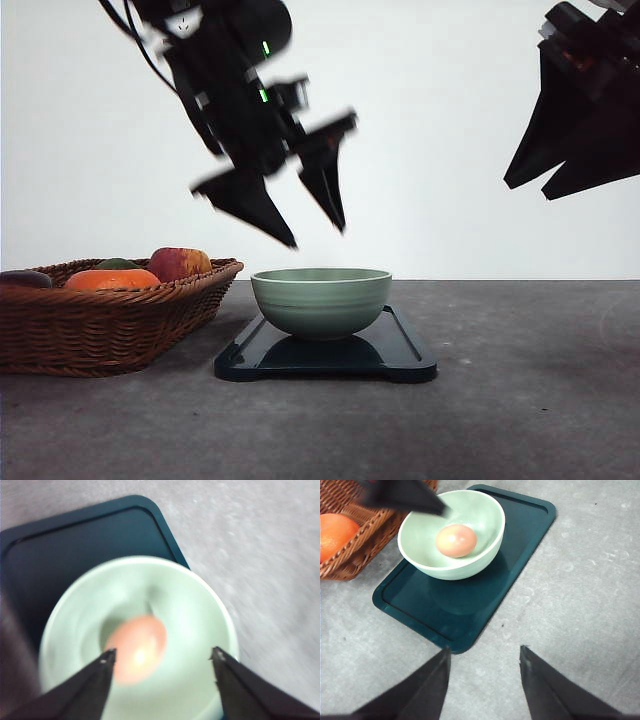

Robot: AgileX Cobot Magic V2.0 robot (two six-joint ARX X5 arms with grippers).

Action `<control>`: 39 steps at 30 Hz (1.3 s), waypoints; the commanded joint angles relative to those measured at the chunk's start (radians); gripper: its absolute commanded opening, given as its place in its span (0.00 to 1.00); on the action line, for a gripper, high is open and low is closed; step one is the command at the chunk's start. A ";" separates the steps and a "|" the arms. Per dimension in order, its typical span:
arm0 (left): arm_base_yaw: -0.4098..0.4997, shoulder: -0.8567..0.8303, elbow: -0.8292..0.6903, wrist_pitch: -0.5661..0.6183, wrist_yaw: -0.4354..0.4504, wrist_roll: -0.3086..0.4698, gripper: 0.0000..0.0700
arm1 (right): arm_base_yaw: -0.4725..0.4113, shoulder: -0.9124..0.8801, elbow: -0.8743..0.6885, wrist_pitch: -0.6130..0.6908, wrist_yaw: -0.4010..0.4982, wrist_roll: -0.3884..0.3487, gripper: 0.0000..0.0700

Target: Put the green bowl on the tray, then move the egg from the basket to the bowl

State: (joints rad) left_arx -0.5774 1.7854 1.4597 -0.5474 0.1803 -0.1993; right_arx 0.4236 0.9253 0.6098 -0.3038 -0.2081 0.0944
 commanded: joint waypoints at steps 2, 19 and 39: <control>-0.005 -0.090 0.015 -0.055 -0.017 0.037 0.62 | 0.005 0.006 0.004 0.005 -0.001 0.010 0.39; 0.087 -0.702 -0.587 0.069 -0.061 0.054 0.62 | 0.005 0.006 0.004 0.004 -0.001 0.009 0.39; 0.165 -0.940 -0.741 -0.029 -0.060 -0.004 0.00 | 0.006 0.006 0.004 0.011 -0.005 0.011 0.02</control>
State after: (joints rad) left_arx -0.4080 0.8421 0.7094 -0.5814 0.1219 -0.2021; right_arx 0.4239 0.9253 0.6098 -0.3041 -0.2102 0.0981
